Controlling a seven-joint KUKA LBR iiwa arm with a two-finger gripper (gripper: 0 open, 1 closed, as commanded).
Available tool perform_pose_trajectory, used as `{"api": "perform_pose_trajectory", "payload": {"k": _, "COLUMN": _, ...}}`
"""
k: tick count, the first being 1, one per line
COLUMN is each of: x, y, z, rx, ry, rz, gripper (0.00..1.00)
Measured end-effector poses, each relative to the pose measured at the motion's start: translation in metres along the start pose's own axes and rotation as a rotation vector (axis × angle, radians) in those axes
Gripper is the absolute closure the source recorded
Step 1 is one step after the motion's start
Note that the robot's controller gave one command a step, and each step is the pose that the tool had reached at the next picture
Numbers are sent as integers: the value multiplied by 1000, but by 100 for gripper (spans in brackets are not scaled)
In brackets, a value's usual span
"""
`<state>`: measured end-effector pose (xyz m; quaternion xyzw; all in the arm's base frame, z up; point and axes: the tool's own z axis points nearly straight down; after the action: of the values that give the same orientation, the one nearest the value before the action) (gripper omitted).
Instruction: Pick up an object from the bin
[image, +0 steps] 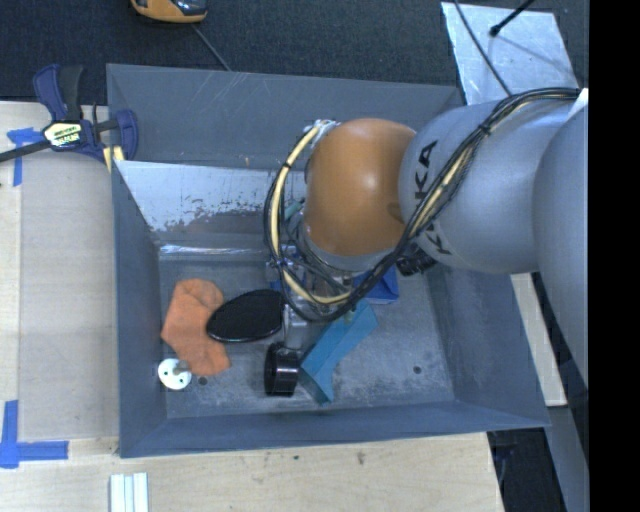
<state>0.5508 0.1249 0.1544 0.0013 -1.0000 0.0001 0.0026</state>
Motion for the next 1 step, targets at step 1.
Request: {"api": "perform_pose_trajectory", "payload": {"k": 1, "x": -2, "y": -1, "z": -5, "rx": -1, "ry": -8, "rz": 3, "gripper": 0}}
